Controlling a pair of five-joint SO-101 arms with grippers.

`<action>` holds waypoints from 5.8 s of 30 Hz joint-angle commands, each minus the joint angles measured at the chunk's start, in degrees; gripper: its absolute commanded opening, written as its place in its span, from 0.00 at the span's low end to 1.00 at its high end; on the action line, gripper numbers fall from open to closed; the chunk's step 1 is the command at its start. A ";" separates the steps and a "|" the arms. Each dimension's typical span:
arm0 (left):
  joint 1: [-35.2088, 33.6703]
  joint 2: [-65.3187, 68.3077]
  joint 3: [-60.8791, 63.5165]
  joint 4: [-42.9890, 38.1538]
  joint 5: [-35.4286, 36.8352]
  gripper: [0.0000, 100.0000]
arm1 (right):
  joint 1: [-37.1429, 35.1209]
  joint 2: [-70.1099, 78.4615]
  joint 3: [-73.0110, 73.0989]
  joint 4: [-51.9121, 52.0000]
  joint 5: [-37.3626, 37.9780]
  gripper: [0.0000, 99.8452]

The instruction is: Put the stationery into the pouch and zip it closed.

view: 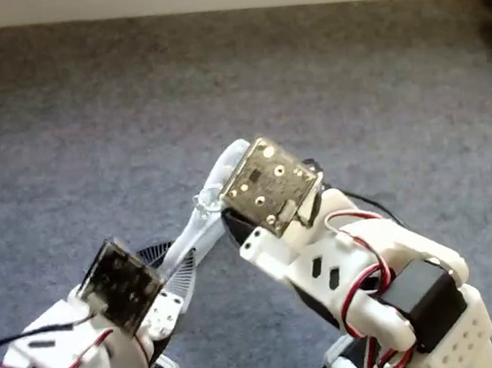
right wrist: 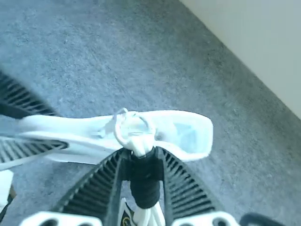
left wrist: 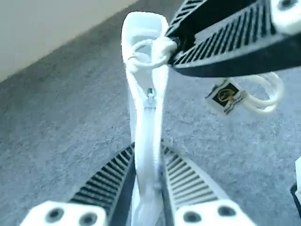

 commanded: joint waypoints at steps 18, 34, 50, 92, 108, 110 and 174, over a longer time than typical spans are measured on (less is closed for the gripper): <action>1.01 -9.36 3.74 -2.64 -3.69 0.00 | 31.34 0.84 6.46 -22.90 -0.26 0.01; -2.68 -9.45 3.47 -3.16 -3.78 0.00 | 31.43 0.22 7.34 -18.86 -0.26 0.01; -1.19 -9.54 3.56 -7.38 -3.43 0.01 | 13.85 -18.24 -13.76 2.59 2.20 0.01; -3.38 -2.68 4.00 -7.65 -3.52 0.09 | 1.63 -2.86 -16.66 10.59 -2.55 0.01; -23.34 7.60 17.89 -30.77 -0.79 0.20 | 8.48 2.07 -8.84 4.26 -2.73 0.06; -24.22 7.60 17.98 -32.09 -0.53 0.20 | 10.24 2.07 -5.05 0.66 -2.73 0.06; -45.23 7.08 50.15 -80.44 11.25 0.20 | 26.59 1.98 49.27 -62.99 -7.21 0.06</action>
